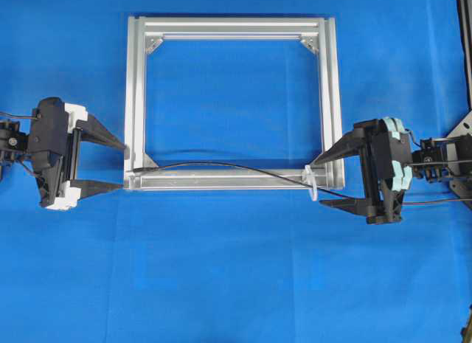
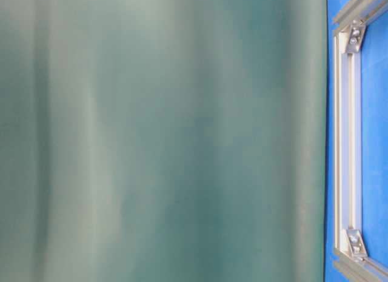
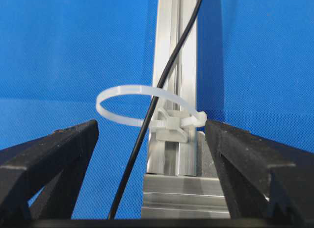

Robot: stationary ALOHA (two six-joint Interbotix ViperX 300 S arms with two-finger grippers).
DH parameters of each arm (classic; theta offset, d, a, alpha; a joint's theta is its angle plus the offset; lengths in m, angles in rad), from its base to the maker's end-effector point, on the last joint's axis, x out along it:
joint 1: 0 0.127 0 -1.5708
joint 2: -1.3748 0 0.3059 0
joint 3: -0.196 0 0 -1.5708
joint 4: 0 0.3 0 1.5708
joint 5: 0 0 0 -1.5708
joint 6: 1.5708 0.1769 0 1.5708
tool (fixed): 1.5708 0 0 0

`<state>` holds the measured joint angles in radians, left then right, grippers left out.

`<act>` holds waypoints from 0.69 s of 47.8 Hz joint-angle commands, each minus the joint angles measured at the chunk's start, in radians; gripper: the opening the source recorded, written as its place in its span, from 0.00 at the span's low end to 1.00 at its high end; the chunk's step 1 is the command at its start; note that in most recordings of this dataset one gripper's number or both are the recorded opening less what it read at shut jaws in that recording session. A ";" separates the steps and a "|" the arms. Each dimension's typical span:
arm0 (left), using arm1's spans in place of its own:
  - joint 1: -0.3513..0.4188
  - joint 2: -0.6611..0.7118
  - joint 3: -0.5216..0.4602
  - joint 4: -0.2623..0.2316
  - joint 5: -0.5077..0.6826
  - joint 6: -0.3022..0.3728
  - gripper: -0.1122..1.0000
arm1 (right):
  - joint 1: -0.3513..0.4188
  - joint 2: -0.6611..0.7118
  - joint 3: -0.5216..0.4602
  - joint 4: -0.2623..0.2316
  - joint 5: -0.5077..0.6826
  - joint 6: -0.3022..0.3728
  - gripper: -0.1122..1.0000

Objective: Insert the wire through the string loop located on the right side.
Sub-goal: 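Release the cable with the left gripper and open both grippers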

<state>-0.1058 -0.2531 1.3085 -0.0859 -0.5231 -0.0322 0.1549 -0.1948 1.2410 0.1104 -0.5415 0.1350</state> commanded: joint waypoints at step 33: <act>0.011 -0.282 -0.092 0.003 0.225 0.003 0.87 | -0.055 -0.341 -0.041 -0.002 0.272 -0.044 0.96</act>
<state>-0.0982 -0.5200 1.2287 -0.0844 -0.2976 -0.0307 0.1028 -0.5262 1.2180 0.1104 -0.2715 0.0905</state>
